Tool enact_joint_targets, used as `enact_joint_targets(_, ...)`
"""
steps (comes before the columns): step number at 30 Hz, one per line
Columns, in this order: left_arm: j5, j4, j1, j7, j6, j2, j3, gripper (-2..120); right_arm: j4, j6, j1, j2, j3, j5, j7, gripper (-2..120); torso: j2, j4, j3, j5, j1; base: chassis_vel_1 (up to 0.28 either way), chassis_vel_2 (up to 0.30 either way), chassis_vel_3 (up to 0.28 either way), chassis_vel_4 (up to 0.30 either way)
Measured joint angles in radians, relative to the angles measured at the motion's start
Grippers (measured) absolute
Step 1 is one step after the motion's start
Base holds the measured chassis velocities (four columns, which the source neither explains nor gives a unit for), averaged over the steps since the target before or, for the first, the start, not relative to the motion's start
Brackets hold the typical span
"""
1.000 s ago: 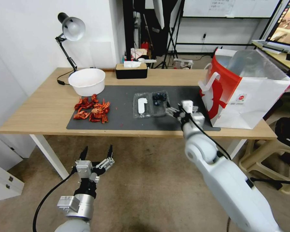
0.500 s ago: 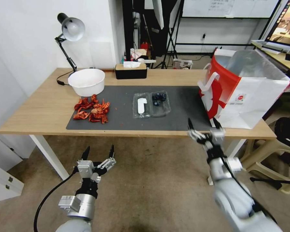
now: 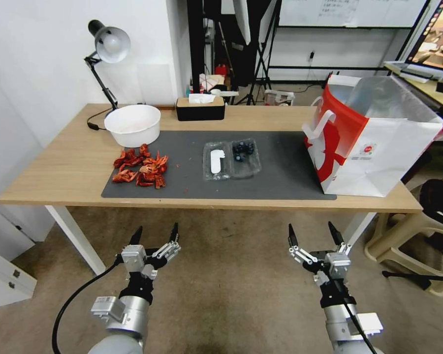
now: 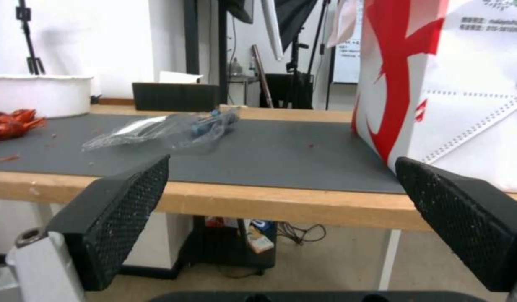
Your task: Close the takeout container lid, then place the container into the takeout bag.
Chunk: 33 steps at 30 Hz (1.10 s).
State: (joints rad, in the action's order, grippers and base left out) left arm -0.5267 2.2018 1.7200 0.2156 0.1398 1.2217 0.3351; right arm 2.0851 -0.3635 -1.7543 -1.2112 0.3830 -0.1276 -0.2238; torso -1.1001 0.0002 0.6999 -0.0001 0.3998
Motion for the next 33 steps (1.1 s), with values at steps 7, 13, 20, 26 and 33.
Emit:
enact_joint_targets(7,-0.293,0.033,-0.120,-0.041,-0.079,-0.075,-0.028,100,-0.008,0.004,0.003,-0.009,-0.017,0.033,0.011,100,0.000,-0.0002,0.000,-0.0001,0.000,0.000,0.000,0.000,0.000)
enact_joint_targets(13,-0.529,0.053,-0.276,0.039,-0.158,-0.120,-0.079,100,-0.011,0.006,0.004,-0.021,-0.015,0.047,0.028,100,0.000,0.0000,0.000,0.0002,0.000,0.000,0.000,0.000,0.000)
enact_joint_targets(20,-0.751,-0.008,-0.491,0.148,-0.152,-0.140,-0.228,100,-0.017,-0.016,-0.017,-0.063,0.001,0.062,0.050,100,0.000,-0.0002,0.000,0.0001,0.000,0.000,0.000,0.000,0.000)
enact_joint_targets(26,-0.862,-0.134,-0.711,0.213,-0.095,-0.087,-0.378,100,-0.027,-0.020,-0.024,-0.101,0.007,0.097,0.045,100,0.000,-0.0005,0.000,0.0002,0.000,0.000,0.000,0.000,0.000)
enact_joint_targets(33,-0.930,-0.220,-0.851,0.370,-0.081,-0.018,-0.430,100,-0.038,-0.020,-0.024,-0.120,0.012,0.116,0.037,100,0.000,-0.0002,0.000,0.0003,0.000,0.000,0.000,0.000,0.000)
